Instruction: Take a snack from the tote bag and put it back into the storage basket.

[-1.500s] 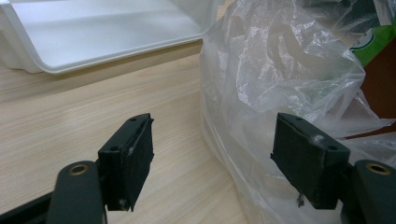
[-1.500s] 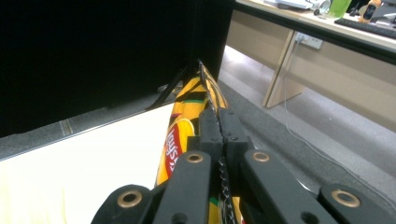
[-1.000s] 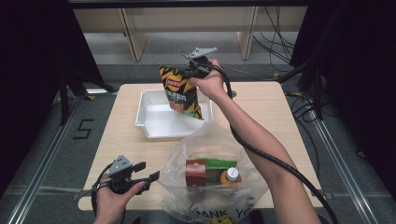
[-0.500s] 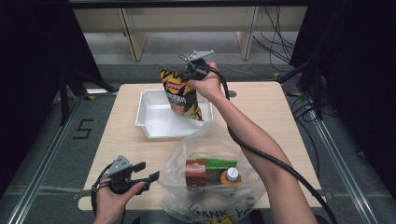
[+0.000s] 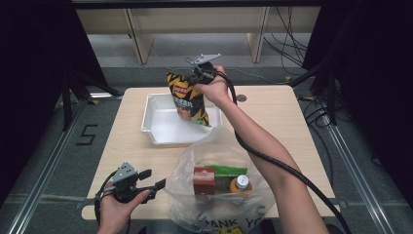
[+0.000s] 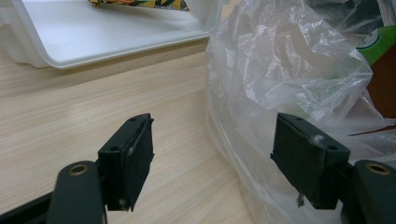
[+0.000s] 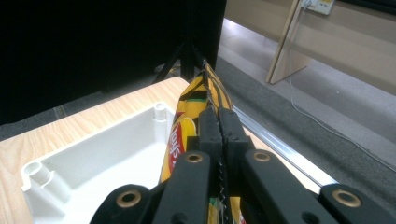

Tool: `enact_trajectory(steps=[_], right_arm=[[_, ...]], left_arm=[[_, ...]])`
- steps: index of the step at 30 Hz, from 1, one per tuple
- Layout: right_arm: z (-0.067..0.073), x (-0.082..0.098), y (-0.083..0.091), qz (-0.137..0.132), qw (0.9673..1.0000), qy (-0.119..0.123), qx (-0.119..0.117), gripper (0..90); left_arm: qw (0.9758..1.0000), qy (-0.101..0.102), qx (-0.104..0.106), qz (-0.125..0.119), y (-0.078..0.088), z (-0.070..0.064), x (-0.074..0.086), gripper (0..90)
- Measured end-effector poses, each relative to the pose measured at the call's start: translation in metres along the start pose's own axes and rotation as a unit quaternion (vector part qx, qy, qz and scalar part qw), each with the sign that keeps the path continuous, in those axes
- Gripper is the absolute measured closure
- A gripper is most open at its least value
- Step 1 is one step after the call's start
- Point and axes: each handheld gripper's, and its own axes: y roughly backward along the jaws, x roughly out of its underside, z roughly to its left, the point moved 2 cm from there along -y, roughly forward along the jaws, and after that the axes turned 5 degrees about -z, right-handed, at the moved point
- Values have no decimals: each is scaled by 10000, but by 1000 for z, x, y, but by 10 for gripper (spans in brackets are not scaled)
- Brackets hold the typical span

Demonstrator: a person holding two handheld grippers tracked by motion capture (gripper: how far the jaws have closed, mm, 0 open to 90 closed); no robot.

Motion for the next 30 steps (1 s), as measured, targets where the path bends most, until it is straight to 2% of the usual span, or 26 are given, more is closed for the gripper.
enact_trajectory(steps=[1, 3, 5, 6, 8, 9, 10, 12, 13, 14, 15, 16, 18, 20, 21, 22, 23, 24, 25, 26, 28, 29, 30], right_arm=[[0, 1, -1, 85, 10000, 20, -21, 900], [0, 2, -3, -7, 10000, -26, -10, 900], [-2, 3, -3, 29, 10000, 64, 37, 898], [-3, 3, -3, 69, 9999, 115, 79, 897], [-1, 3, -4, 54, 10000, -12, -16, 893], [-3, 3, -4, 56, 9999, 137, 29, 892], [-3, 3, -2, 169, 9999, 19, 32, 890], [-6, 4, -2, 195, 9998, 100, 38, 887], [-9, 5, -4, 123, 9994, 291, 102, 885], [-8, 5, -4, 118, 9997, 190, 93, 884], [-10, 5, -3, 193, 9993, 308, 101, 880], [-10, 6, -3, 216, 9993, 200, 227, 877], [-11, 7, -3, 216, 9993, 167, 244, 872], [-15, 8, -4, 238, 9987, 361, 274, 867], [-14, 9, -4, 261, 9989, 241, 319, 862], [-17, 9, -4, 263, 9984, 368, 326, 856], [-17, 9, -4, 240, 9985, 367, 333, 851], [-16, 9, -2, 337, 9983, 332, 343, 841], [-17, 8, -2, 315, 9981, 352, 395, 819], [-19, 7, -2, 333, 9976, 461, 400, 794], [-17, 6, -2, 312, 9976, 378, 490, 750], [-18, 4, -1, 293, 9972, 477, 502, 724], [-16, 3, 1, 339, 9972, 374, 544, 689]], left_arm=[[10000, 1, -1, -1, 0, 0, 0, 283], [10000, 33, -15, -6, 0, 0, 0, 284], [10000, 22, 5, 2, 0, 0, 0, 283], [10000, 93, -23, -1, 0, 0, 1, 283], [10000, 43, -6, -1, 0, 0, 0, 284], [10000, 93, -14, -22, 0, 0, 0, 284], [10000, 90, 9, -20, 0, 0, 0, 284], [9999, 98, 3, -29, 0, 0, 0, 283], [9999, 97, 3, -28, 0, 0, 0, 284], [10000, 96, 2, -23, 0, 0, 0, 284], [10000, 96, -3, -22, 0, 0, 0, 284], [10000, 87, -29, -4, 0, 0, 0, 284], [10000, 67, -22, 2, 0, 0, 0, 283], [10000, 51, -3, -9, 0, 0, 0, 284], [10000, 54, -3, -9, 0, 0, 0, 284], [10000, 90, -6, -17, 0, 0, 1, 283], [9999, 119, -19, -16, 0, 0, 1, 283], [9999, 120, -13, -16, 0, 0, 1, 284], [10000, 67, 1, 0, 0, 0, 1, 283], [10000, 57, -5, 11, 0, 0, 1, 283], [10000, 96, -12, 7, 0, 0, 1, 283], [9999, 99, -15, 5, 0, 0, 1, 284], [9999, 122, -15, -17, 0, -1, 1, 284]])
